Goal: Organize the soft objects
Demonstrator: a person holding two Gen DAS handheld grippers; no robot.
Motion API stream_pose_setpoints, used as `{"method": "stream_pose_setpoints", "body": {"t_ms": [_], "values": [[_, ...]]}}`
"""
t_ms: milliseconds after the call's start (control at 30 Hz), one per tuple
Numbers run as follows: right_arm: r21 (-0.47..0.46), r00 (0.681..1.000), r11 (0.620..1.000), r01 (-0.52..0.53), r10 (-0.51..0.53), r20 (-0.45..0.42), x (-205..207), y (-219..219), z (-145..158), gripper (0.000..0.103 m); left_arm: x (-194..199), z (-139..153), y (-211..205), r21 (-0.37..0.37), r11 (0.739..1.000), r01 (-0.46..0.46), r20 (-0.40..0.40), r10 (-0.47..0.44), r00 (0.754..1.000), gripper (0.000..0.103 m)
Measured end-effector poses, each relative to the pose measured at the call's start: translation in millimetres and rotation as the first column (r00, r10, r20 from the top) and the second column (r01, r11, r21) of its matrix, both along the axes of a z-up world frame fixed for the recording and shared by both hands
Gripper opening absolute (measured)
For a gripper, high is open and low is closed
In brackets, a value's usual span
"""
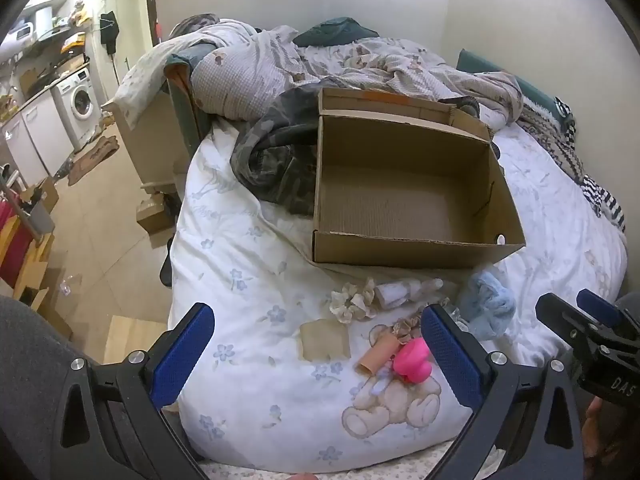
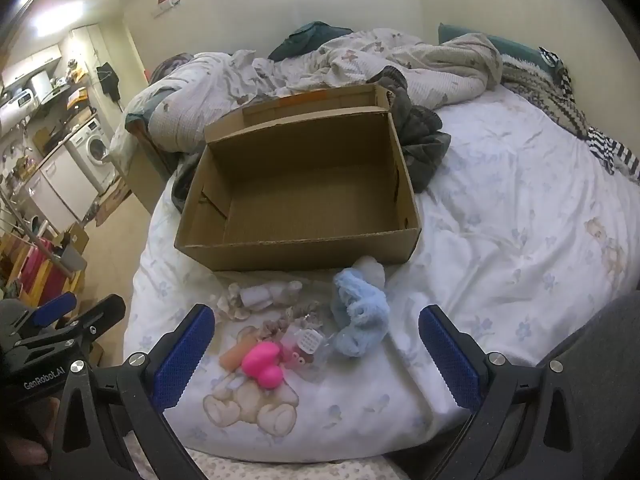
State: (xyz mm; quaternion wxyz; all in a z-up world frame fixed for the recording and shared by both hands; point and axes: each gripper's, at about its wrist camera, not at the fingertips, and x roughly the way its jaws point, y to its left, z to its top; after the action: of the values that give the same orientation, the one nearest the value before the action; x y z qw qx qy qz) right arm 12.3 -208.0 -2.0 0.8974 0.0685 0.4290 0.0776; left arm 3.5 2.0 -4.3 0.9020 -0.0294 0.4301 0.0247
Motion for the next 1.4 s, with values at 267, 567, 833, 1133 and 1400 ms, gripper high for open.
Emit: {"method": "stream_pose_setpoints", "body": {"t_ms": [267,567,833,1133,1400], "values": [[-0.001,1.000,1.000,-0.004,0.004,-0.002,-0.3,2.0,-1.3,0.103,0.7,-1.4,-1.8,0.003,1.000,-0.004,-0.002,0.004,1.000,0.103],[0.006,1.000,1.000,-0.006,0.006,-0.001,0.2,1.8,-1.3,0.103,-0.1,-1.6,-0.6,-0.003,1.000,-0.009,-0.002,0.009,1.000,0.103],[0.013,1.000,1.000,-0.007,0.007,0.005,-0.5,3.6,-1.0,0.103,0.7,-1.8,-0.6,-0.004,1.000,-0.008,0.000,0.008,1.000,0.103],[0.013,1.000,1.000,-0.007,0.007,0.003,-0.3,2.7,-0.2,0.103,0.8,-1.8,-0.4,-0.005,1.000,-0.007,-0.001,0.007,1.000,0.103],[0.015,1.000,1.000,-0.006,0.006,0.002,-0.1,3.2,0.3,0.103,1.4,-0.1,-1.9,-0.008,1.000,-0.006,-0.003,0.006,1.000,0.103]]}}
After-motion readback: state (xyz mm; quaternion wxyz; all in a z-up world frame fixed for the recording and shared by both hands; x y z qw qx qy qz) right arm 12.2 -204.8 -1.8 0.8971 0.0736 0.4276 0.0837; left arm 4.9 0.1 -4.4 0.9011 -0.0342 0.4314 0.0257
